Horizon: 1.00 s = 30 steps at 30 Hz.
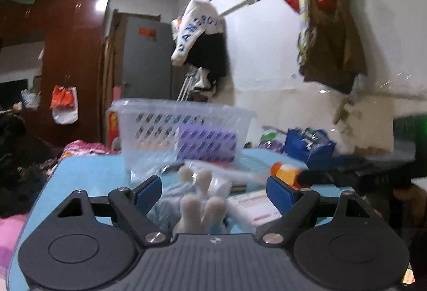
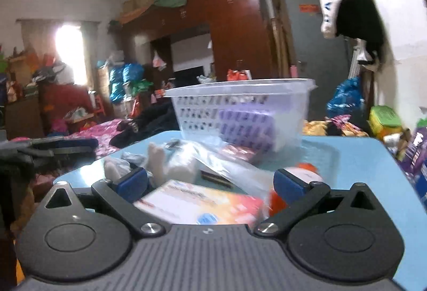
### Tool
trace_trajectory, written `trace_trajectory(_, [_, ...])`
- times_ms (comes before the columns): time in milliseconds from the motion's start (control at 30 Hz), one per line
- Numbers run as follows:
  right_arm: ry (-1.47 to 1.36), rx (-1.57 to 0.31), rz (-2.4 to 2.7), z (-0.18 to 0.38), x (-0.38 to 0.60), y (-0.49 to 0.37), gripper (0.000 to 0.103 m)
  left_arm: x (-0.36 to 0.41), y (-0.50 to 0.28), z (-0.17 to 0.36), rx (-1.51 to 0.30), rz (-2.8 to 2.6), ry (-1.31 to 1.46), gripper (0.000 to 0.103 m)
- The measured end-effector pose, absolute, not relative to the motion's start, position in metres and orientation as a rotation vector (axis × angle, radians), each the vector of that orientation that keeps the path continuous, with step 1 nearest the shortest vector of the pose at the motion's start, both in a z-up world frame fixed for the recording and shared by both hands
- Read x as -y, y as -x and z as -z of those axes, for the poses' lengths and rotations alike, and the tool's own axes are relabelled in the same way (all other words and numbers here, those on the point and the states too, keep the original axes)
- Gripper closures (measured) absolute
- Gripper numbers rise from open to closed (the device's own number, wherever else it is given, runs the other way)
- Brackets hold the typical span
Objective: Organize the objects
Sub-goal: 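Grasp the white socks with the left tool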
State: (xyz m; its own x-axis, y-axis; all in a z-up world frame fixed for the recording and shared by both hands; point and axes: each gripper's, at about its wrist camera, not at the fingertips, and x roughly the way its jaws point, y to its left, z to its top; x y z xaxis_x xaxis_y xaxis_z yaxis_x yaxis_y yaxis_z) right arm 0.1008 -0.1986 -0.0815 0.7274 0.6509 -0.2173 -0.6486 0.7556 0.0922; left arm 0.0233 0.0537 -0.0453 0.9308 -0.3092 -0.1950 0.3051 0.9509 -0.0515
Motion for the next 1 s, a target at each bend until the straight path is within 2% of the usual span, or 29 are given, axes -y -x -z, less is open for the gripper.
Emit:
trace_trajectory(200, [-0.023,-0.346,-0.840,0.080,0.153,-0.133,0.021,-0.049,-0.029,0.061,-0.232,0.308,0.025,0.017])
trace_trajectory(367, [0.035,-0.383,-0.875,0.082,0.125,-0.148,0.044,-0.048,-0.031,0.067,-0.247,0.301,0.031,0.020])
trace_trajectory(533, [0.095,-0.389,-0.884,0.083,0.110,-0.148,0.059,-0.046,-0.033,0.071,-0.258,0.299,0.020,0.024])
trace_trajectory(567, [0.106,-0.390,-0.885,0.083,0.109,-0.147,0.068,-0.046,-0.033,0.071,-0.259,0.299,0.020,0.024])
trace_trajectory(600, [0.113,-0.399,-0.888,0.084,0.107,-0.146,0.073,-0.046,-0.033,0.072,-0.261,0.299,0.020,0.027])
trace_trajectory(667, [0.120,-0.387,-0.886,0.084,0.109,-0.143,0.078,-0.046,-0.033,0.072,-0.259,0.288,0.022,0.040])
trace_trajectory(733, [0.118,-0.380,-0.881,0.085,0.112,-0.141,0.084,-0.046,-0.033,0.072,-0.252,0.258,0.013,0.061])
trace_trajectory(1000, [0.072,-0.341,-0.897,0.074,0.133,-0.133,0.088,-0.041,-0.023,0.065,-0.209,0.267,-0.015,0.068])
